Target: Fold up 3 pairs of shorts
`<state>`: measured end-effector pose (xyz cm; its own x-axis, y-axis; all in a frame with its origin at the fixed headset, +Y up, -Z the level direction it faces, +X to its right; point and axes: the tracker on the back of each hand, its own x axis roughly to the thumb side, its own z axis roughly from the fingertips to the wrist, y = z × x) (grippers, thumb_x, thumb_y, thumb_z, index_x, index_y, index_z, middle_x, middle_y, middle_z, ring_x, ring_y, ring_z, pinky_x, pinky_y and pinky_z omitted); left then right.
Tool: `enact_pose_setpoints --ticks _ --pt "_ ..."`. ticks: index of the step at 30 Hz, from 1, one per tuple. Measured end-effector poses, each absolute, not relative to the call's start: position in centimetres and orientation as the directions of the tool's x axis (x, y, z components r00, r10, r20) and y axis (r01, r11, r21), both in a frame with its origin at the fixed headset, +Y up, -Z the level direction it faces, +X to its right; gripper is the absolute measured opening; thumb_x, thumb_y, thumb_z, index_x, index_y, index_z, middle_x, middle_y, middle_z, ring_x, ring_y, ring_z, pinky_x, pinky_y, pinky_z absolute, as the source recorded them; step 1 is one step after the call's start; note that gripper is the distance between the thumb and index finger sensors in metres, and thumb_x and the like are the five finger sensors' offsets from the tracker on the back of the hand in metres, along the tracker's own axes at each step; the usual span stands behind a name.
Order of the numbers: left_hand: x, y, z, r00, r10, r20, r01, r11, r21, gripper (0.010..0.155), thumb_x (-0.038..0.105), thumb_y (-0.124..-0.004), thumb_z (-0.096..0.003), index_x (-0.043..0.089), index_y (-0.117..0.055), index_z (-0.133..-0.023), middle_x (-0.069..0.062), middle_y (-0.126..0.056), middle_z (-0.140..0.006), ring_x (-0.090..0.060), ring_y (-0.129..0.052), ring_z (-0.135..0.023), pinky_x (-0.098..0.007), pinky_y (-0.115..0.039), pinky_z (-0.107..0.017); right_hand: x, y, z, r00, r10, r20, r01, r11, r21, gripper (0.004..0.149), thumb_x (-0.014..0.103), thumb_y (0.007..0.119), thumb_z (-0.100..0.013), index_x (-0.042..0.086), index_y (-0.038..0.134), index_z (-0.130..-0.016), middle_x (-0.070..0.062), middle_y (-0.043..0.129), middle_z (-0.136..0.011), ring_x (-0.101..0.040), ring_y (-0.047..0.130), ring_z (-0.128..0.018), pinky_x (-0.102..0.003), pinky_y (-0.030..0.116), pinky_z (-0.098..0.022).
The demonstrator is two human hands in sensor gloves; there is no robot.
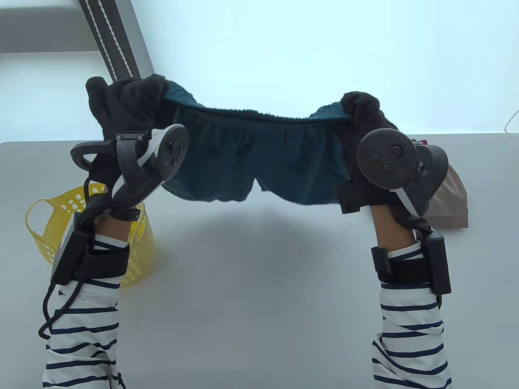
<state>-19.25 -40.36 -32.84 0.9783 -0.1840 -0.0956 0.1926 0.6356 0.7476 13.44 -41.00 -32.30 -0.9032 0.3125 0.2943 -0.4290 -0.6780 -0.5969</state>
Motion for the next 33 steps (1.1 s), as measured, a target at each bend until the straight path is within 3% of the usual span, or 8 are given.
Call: enact_pose_setpoints --ticks 6,8,13,16,19,23,30,33 --pt "-19.3 -48.0 -31.5 0.925 -0.378 0.033 0.272 0.72 0.638 0.046 0.05 -0.068 -0.042 0.035 -0.059 -0.085 0.022 -0.093 -0.07 -0.011 -0.099 -0.08 -0.056 -0.07 -0.073 13.0 -48.3 -32.7 -0.937 0.155 0.313 -0.291 -0.843 -0.452 0.045 0.028 0.078 -0.043 0.02 0.062 -0.084 -0.006 0.092 -0.075 -0.022 0.108 -0.059 -0.04 0.089 -0.049" --pt "-18.8 -52.1 -30.5 0.891 -0.44 0.109 0.313 0.771 0.554 0.046 0.05 -0.069 -0.0413 0.034 -0.061 -0.084 0.021 -0.095 -0.069 -0.011 -0.1 -0.079 -0.056 -0.071 -0.072 13.0 -52.0 -32.7 -0.924 0.167 0.345 -0.283 -0.904 -0.32 0.045 0.028 0.077 -0.043 0.02 0.061 -0.084 -0.007 0.091 -0.075 -0.022 0.108 -0.06 -0.041 0.089 -0.049" --pt "-16.9 -63.1 -27.7 0.778 -0.486 0.399 0.452 0.873 0.183 0.05 0.053 -0.061 -0.0441 0.029 -0.061 -0.088 0.011 -0.097 -0.081 -0.022 -0.1 -0.083 -0.061 -0.067 -0.072 12.5 -62.5 -32.3 -0.889 0.222 0.4 -0.225 -0.974 0.04 0.046 0.027 0.077 -0.044 0.019 0.057 -0.086 -0.009 0.087 -0.081 -0.027 0.104 -0.067 -0.044 0.085 -0.053" --pt "-16.6 -69.8 -27.2 0.751 -0.382 0.539 0.539 0.826 -0.166 0.067 0.058 -0.043 -0.0448 0.021 -0.054 -0.1 -0.014 -0.087 -0.102 -0.042 -0.091 -0.092 -0.07 -0.058 -0.072 12.1 -69.3 -31.8 -0.872 0.213 0.441 -0.059 -0.939 0.338 0.054 0.029 0.073 -0.046 0.018 0.044 -0.091 -0.017 0.065 -0.098 -0.041 0.08 -0.088 -0.054 0.069 -0.062" --pt "-16.9 -74.1 -27.2 0.755 -0.316 0.574 0.573 0.743 -0.345 0.074 0.057 -0.034 -0.0439 0.018 -0.047 -0.105 -0.027 -0.071 -0.111 -0.05 -0.083 -0.096 -0.073 -0.052 -0.071 11.9 -74.1 -30.8 -0.858 0.266 0.44 0.041 -0.818 0.574 0.062 0.036 0.07 -0.048 0.013 0.033 -0.093 -0.025 0.028 -0.105 -0.056 0.038 -0.093 -0.063 0.045 -0.064" --pt "-17.0 -75.0 -26.0 0.715 -0.375 0.59 0.608 0.75 -0.26 0.073 0.056 -0.035 -0.0452 0.016 -0.048 -0.105 -0.031 -0.064 -0.112 -0.05 -0.081 -0.097 -0.073 -0.052 -0.07 12.3 -75.3 -29.2 -0.838 0.242 0.488 0.129 -0.783 0.608 0.066 0.045 0.067 -0.048 0.015 0.031 -0.095 -0.026 0.026 -0.104 -0.057 0.034 -0.091 -0.064 0.042 -0.062" --pt "-17.9 -75.7 -24.1 0.706 -0.363 0.608 0.603 0.758 -0.247 0.072 0.054 -0.035 -0.0468 0.014 -0.04 -0.106 -0.034 -0.054 -0.115 -0.052 -0.076 -0.099 -0.073 -0.051 -0.07 14.4 -75.5 -26.5 -0.816 0.346 0.464 0.129 -0.672 0.729 0.067 0.043 0.068 -0.049 0.016 0.031 -0.098 -0.028 0.022 -0.102 -0.058 0.025 -0.089 -0.065 0.04 -0.062" --pt "-18.4 -75.1 -25.0 0.725 -0.348 0.594 0.584 0.768 -0.263 0.072 0.056 -0.035 -0.046 0.017 -0.038 -0.106 -0.028 -0.052 -0.118 -0.052 -0.075 -0.1 -0.073 -0.05 -0.071 15.0 -73.9 -27.1 -0.834 0.343 0.432 0.108 -0.667 0.737 0.067 0.046 0.067 -0.048 0.014 0.038 -0.099 -0.033 0.035 -0.101 -0.062 0.04 -0.087 -0.066 0.045 -0.058"
